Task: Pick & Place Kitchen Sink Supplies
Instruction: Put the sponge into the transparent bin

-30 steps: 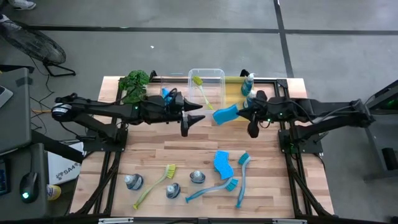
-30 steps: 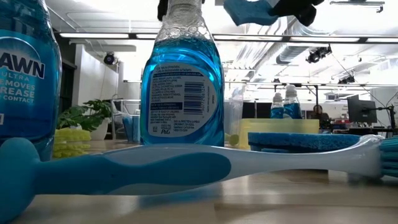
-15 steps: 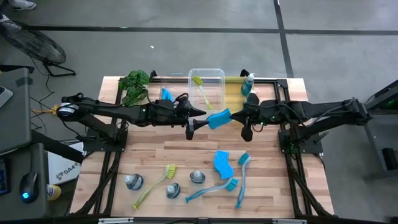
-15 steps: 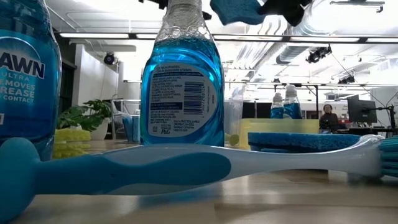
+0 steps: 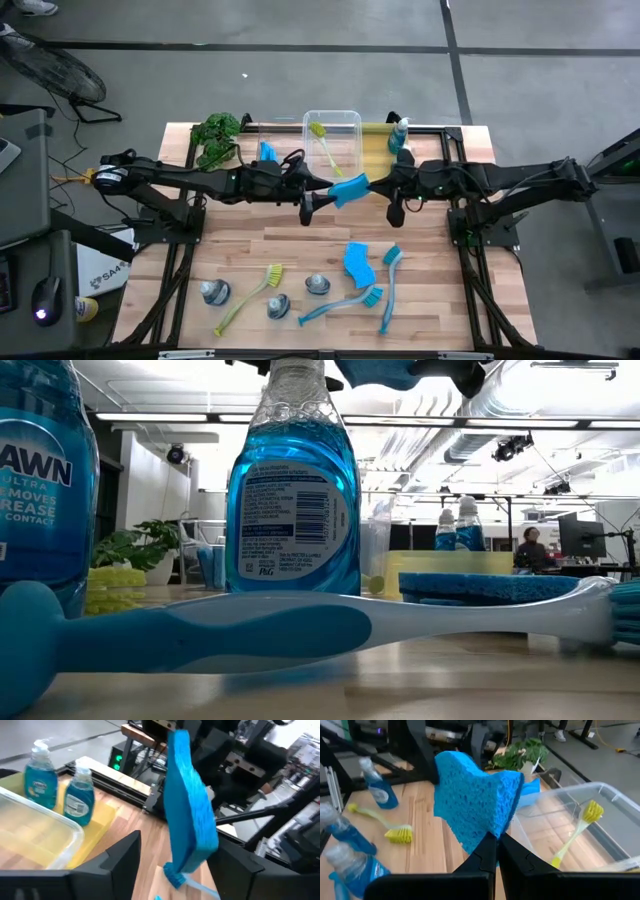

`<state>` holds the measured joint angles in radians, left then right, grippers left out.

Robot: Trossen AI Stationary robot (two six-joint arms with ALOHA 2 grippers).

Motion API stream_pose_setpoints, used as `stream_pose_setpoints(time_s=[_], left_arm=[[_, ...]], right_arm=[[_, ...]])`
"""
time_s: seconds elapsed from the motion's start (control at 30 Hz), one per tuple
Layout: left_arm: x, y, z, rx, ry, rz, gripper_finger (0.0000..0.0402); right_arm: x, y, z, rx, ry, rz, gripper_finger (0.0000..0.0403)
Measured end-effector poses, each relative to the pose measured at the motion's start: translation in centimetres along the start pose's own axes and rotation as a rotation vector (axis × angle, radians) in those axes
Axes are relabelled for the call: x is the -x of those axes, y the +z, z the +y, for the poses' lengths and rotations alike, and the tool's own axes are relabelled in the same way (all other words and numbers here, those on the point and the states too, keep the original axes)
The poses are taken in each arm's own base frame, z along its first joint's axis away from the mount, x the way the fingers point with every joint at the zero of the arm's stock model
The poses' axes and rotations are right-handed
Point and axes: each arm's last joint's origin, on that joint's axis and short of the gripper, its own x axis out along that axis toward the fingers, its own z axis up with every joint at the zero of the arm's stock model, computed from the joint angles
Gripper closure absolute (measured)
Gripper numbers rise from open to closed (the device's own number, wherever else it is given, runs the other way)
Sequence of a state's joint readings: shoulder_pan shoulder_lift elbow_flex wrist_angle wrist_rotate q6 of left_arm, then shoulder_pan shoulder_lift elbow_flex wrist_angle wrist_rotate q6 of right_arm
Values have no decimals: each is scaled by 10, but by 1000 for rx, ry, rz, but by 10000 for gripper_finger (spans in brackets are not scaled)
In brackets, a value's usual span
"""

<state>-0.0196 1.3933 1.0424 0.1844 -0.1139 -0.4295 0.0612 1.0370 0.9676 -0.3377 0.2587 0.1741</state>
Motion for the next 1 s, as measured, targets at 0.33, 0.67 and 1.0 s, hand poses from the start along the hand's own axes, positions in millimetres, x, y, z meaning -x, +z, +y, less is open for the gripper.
stream_pose_setpoints(time_s=[0.33,0.67,1.0], left_arm=[[0,2,-1,23,-17,-17,265],[0,4,-2,27,-35,-36,323],[0,3,-3,27,-58,-22,393]], right_arm=[[-5,0,0,-5,12,-2,403],[-9,-1,1,-4,21,11,403],[-9,-1,1,-5,29,14,403]])
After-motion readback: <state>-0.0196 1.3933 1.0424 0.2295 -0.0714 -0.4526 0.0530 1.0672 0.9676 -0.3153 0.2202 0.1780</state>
